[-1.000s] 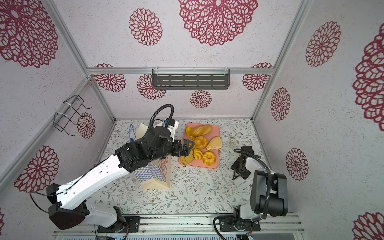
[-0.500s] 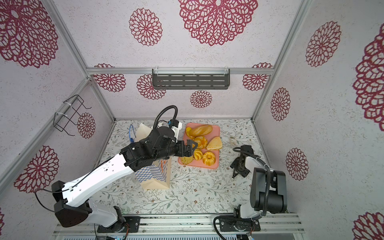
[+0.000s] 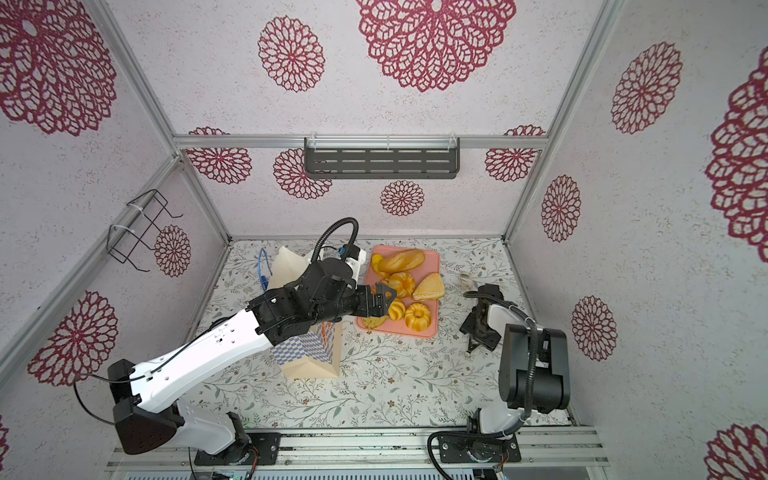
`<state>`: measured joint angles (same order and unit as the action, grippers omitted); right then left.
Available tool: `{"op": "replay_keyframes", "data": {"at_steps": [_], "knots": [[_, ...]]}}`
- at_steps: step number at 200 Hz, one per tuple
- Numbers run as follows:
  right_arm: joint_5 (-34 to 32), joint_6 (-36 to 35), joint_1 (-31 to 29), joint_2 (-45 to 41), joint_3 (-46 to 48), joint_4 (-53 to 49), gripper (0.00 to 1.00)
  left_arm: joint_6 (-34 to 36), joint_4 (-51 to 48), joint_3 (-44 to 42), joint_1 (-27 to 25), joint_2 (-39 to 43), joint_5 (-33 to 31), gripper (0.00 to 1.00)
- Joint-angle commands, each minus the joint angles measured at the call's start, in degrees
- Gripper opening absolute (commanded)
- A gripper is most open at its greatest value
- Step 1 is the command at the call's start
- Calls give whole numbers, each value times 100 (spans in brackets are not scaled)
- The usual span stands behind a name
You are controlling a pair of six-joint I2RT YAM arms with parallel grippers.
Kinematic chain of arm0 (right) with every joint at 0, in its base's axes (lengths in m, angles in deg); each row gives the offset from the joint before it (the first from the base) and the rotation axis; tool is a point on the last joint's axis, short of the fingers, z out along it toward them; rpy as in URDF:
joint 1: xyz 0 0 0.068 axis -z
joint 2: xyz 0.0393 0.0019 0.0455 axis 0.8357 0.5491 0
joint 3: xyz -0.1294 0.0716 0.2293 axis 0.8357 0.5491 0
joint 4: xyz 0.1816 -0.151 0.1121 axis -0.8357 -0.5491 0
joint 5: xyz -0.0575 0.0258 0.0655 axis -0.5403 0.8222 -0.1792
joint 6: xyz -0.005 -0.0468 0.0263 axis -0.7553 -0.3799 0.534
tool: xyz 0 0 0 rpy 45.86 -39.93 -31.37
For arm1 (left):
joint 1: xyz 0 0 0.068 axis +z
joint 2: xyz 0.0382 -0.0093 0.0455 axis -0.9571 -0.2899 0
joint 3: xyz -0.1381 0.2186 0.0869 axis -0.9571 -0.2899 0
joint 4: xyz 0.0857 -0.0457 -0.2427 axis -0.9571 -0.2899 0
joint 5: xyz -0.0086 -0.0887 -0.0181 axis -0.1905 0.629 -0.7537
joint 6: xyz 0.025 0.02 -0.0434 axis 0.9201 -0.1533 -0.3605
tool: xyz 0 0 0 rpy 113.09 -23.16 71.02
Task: Place the fake bread into the paper bag
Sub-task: 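Close the right gripper on the white tongs while the left gripper hovers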
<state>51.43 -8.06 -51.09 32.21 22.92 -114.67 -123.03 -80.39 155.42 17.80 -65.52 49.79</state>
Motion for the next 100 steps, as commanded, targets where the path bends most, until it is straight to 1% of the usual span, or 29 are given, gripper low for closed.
{"op": "replay_keyframes", "data": {"at_steps": [1, 42, 54, 64, 100], "knots": [[-390, -161, -124, 212, -113, -1, 72, -82, 190, -69, -6, 169, -21, 97], [-549, -168, -183, 435, -273, -27, 74, -115, 265, -142, -5, 196, 7, 98], [-551, -168, -166, 543, -283, 15, 73, -117, 273, -151, -5, 201, 15, 98], [-505, -151, -155, 618, -261, 73, 70, -108, 265, -151, -1, 205, 12, 97], [-327, 39, -87, 586, -41, 285, 50, -91, 221, -151, 14, 240, 10, 97]]}}
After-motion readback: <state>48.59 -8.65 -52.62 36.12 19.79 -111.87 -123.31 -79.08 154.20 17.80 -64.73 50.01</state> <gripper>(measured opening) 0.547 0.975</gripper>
